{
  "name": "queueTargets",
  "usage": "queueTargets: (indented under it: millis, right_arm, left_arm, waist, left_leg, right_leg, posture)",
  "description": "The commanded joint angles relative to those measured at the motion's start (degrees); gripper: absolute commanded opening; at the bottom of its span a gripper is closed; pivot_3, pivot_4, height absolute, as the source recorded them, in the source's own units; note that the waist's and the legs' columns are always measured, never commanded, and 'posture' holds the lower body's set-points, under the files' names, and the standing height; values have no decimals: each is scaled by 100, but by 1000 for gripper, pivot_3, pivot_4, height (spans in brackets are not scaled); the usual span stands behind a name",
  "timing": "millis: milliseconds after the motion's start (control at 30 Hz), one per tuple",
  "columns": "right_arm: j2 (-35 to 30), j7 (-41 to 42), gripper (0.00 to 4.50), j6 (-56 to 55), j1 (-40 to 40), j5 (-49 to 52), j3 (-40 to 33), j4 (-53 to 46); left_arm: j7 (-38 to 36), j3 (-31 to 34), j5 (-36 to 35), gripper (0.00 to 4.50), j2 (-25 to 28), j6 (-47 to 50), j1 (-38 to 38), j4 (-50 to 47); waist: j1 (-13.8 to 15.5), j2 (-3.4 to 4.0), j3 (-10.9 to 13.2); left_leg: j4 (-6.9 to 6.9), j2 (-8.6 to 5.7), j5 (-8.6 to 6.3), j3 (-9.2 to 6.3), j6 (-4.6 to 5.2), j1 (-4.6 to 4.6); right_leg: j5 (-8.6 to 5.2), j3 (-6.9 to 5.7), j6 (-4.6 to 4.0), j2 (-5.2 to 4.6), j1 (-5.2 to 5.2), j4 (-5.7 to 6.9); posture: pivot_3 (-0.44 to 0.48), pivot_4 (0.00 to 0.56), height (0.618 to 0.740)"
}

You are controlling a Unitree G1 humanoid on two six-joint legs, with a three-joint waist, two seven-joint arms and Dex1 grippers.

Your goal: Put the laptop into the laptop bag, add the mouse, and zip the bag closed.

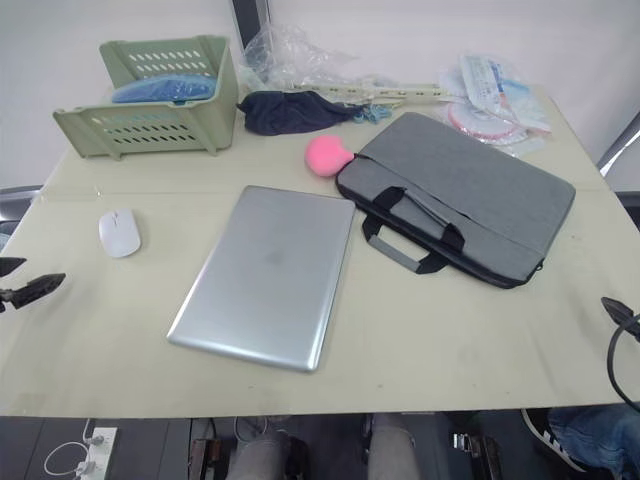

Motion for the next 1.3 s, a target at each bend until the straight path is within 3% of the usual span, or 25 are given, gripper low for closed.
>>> queueTargets:
  millis: [33, 267, 433, 633, 700, 767, 867, 967, 1000, 1300]
  right_arm:
    - [-266, 375, 4500, 37, -73, 307, -224, -145]
    - [-277, 1545, 4500, 1955, 325, 1486, -683, -1449]
    - [-159, 1322, 4500, 3384, 501, 1915, -442, -3410]
    - [187, 758, 4500, 4291, -220, 2138, 345, -4742]
    - [350, 595, 4022, 4412, -470, 2085, 701, -5099]
    - [746, 260, 3288, 4403, -851, 1822, 1431, -5562]
    - [1332, -277, 1910, 4678, -1186, 1591, 2174, -6059]
    - [1742, -644, 362, 4880, -1379, 1420, 2596, -6312]
    - [1861, -757, 40, 4958, -1438, 1391, 2689, -6362]
    - [2551, -1101, 40, 5232, -1852, 809, 3709, -6248]
  left_arm:
    - [-72, 158, -129, 4462, 336, 40, 13, -169]
    - [-796, 413, -542, 4462, 652, 790, 173, -791]
    - [-1476, 327, -1065, 4462, 583, 2336, 482, -2237]
    - [-1608, 148, -1767, 4462, 367, 4281, 370, -3662]
    - [-1596, -16, -1883, 4500, 282, 4708, 330, -3949]
    - [-1619, -648, -1742, 4500, 185, 5275, 159, -4064]
    - [-1494, -1272, -1700, 4500, -6, 6236, -289, -4022]
    - [-1472, -1569, -1743, 4500, -181, 6656, -459, -4114]
    - [-1483, -1623, -1772, 4500, -240, 6736, -471, -4163]
    - [-1287, -2137, -1431, 4500, -935, 6465, -933, -3665]
  waist:
    - [0, 0, 0]
    - [20, -2, 1]
    - [36, -1, 2]
    - [45, -2, 1]
    - [46, -2, 1]
    - [38, -4, 0]
    - [34, -8, -2]
    - [35, -10, -1]
    - [36, -10, -1]
    - [35, -15, -4]
  left_leg:
    - [0, 0, 0, 0, 0, 0]
    - [0, 1, 0, -3, 0, -1]
    - [4, 9, 0, -8, 0, -10]
    - [12, 2, -3, -14, -5, -5]
    - [23, -6, -3, -12, -6, -32]
    - [27, -8, -4, -2, -8, -38]
    - [33, -7, -5, 6, -13, -37]
    - [49, -6, -5, 0, -14, -51]
    - [51, -6, -7, 0, -17, -51]
    - [93, -5, -8, -28, -17, -85]
  right_leg:
    - [0, 0, 0, 0, 0, 0]
    - [0, 0, 0, 5, -4, 0]
    - [0, 13, 0, 1, 0, 6]
    - [0, 21, -1, 3, -16, 20]
    - [0, 24, -2, 4, -56, 36]
    - [-1, 21, -2, 5, -66, 48]
    - [-6, 25, -12, 14, -66, 51]
    - [-7, 20, -14, 15, -72, 57]
    - [-7, 20, -14, 15, -72, 58]
    - [-7, 14, -14, 19, -75, 58]
  posture:
    - [0, 150, 740]
    - [0, 150, 740]
    - [0, 150, 740]
    - [0, 150, 740]
    - [0, 150, 740]
    - [0, 150, 740]
    - [0, 150, 740]
    - [0, 150, 740]
    - [0, 150, 740]
    - [0, 150, 740]
